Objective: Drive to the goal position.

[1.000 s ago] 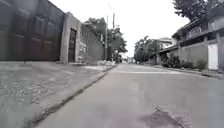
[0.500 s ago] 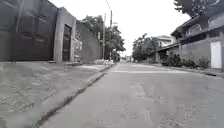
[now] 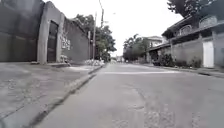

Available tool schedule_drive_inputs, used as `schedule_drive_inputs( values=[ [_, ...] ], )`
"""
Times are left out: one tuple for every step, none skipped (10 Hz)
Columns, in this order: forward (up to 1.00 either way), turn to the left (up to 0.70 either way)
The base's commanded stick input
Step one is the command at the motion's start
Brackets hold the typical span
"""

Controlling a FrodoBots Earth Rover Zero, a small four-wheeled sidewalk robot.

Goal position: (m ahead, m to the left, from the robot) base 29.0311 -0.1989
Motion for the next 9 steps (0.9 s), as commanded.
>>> schedule_drive_inputs(
  values=[
    [1.0,0.0],
    [1.0,0.0],
    [1.0,0.0],
    [1.0,0.0],
    [1.0,0.0],
    [1.0,0.0],
    [1.0,0.0],
    [1.0,0.0],
    [1.0,0.0]
  ],
)
